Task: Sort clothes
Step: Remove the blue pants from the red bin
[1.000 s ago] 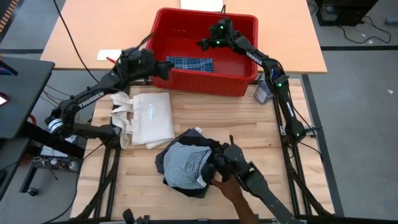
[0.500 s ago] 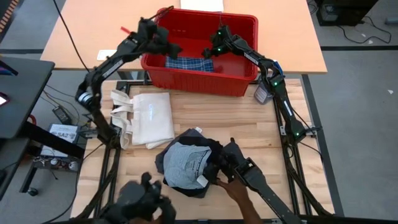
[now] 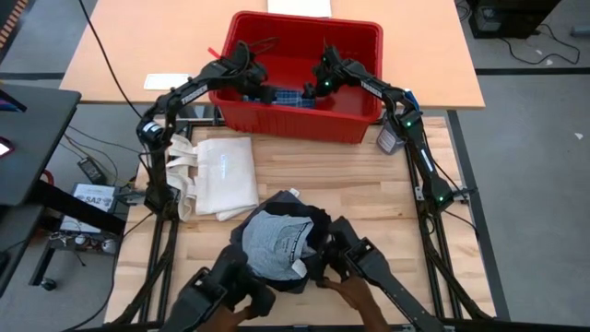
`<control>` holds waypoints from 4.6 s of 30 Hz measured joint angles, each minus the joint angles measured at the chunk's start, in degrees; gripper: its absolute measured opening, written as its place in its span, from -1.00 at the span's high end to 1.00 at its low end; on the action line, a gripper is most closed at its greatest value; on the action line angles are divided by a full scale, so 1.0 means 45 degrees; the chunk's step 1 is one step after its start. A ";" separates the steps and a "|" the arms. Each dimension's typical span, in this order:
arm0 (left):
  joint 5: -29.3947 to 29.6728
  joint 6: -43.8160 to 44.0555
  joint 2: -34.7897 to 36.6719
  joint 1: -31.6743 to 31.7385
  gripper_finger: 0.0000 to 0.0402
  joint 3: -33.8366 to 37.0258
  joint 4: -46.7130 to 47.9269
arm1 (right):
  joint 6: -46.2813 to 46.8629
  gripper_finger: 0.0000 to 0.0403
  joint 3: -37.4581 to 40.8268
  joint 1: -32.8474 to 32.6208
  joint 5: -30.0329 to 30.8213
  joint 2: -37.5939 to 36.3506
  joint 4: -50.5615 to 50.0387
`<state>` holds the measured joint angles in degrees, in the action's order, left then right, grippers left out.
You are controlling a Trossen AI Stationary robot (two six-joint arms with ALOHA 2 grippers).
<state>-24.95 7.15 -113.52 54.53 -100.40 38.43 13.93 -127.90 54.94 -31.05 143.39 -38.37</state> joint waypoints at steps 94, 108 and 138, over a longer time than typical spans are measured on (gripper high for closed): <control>0.0656 -0.1188 0.1663 0.0188 0.12 0.0038 -0.0825 | -0.3719 0.87 0.1342 -0.0541 0.3850 -0.2807 -0.2107; 0.0598 -0.1210 0.2640 0.0983 0.12 0.0053 -0.1125 | -0.5748 0.87 0.1342 -0.1291 0.4363 -0.5606 -0.2096; 0.0067 -0.4917 0.1173 -0.1093 -0.53 0.0043 -0.1466 | -0.7363 0.86 0.1333 -0.2283 0.4920 -0.6591 -0.3117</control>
<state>-24.65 -14.98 -108.25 49.61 -100.20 31.84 -19.20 -121.91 44.66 -8.91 113.73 -52.40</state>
